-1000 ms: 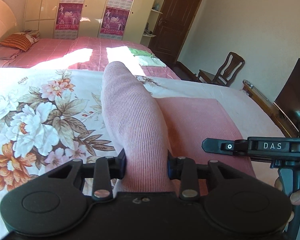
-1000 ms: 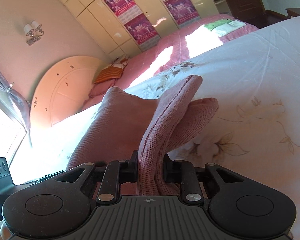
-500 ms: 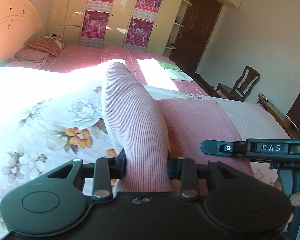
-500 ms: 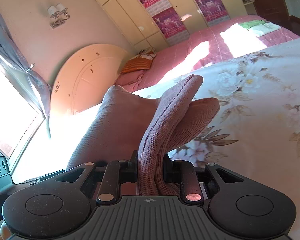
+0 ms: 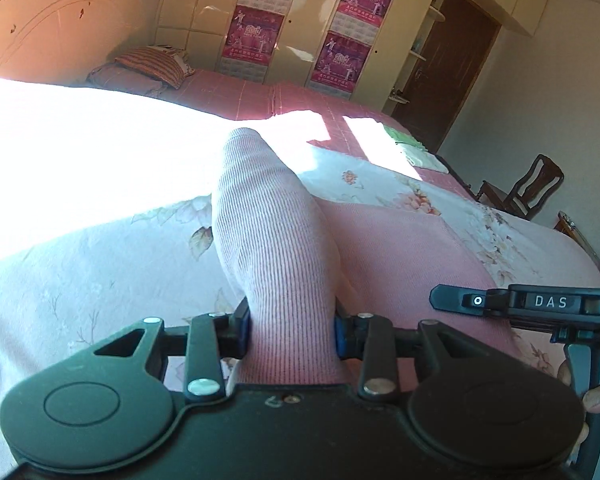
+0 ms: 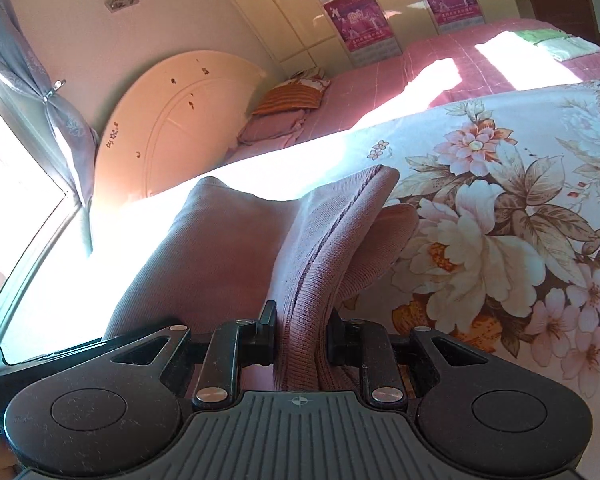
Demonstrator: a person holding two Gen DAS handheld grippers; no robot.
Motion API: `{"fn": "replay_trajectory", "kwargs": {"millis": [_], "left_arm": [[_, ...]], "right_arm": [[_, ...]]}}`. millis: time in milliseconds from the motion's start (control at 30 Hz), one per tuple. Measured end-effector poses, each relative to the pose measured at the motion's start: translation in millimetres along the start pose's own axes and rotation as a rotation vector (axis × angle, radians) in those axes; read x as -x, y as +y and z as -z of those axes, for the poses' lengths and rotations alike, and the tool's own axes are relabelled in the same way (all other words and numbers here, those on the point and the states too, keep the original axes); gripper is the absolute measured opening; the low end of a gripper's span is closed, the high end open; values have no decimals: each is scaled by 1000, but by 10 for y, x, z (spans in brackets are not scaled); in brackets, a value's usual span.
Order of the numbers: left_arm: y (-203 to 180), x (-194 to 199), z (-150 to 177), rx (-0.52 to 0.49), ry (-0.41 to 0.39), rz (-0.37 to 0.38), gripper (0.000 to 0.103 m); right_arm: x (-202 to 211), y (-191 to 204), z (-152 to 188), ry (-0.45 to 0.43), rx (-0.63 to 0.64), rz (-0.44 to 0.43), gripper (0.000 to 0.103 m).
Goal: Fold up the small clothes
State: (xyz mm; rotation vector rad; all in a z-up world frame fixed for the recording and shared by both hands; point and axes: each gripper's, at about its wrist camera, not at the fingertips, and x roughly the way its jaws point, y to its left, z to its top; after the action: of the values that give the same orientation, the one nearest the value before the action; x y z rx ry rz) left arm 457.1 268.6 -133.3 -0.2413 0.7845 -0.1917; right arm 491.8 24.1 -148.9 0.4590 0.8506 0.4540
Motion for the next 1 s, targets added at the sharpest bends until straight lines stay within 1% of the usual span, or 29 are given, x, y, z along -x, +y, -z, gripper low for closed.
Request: {"fn": "replay_trajectory", "kwargs": {"millis": [33,67,100,133,167,200,233,300,333,433,467,533,633,733,833,967,1000], "left_arm": [[119,-84,49,12,31,-15,41],[196,-150,96,24,46,-15,45],[224,-163,137,21,34,-17,55],[229,-164,152,11,26,-22,61],[226,-163,153,2,24,-21,61],[220,-152,140,3,28,-18,61],[207,-120,118,13,28,-22,61],[175,11,103,12,-8,-36,57],[166,109,120,-11,-32,-38,57],[163,327,206,-42,-44,-36,57],[171,373,237,-43,-43,-31,57],[195,459,332,-49,-34,-44,57],[214,529,471,-43,-24,-39,57],[207,576,561,-37,-11,-30,57],[154,548,629,-51,8,-28,57],[112,529,658,-57,8,-40,57],[112,530,656,-56,9,-41,57]], "right_arm": [[-96,-44,8,10,-3,36,22],[-162,-93,19,21,-8,64,22],[-206,-149,36,30,-11,84,22],[-234,-201,50,37,-16,99,22],[-242,-235,67,43,-21,105,22],[-238,-268,74,43,-24,110,25],[-193,-278,80,31,-16,132,30],[-83,-267,64,14,11,163,33],[-8,-250,54,6,18,166,33],[302,-168,106,-17,32,141,33],[396,-140,144,-14,31,129,33],[567,-92,250,-8,45,112,33],[737,15,463,12,70,97,33],[776,49,662,51,57,103,33],[735,22,822,86,57,131,33],[614,-36,932,124,33,132,33],[584,-44,946,129,18,119,32]]}}
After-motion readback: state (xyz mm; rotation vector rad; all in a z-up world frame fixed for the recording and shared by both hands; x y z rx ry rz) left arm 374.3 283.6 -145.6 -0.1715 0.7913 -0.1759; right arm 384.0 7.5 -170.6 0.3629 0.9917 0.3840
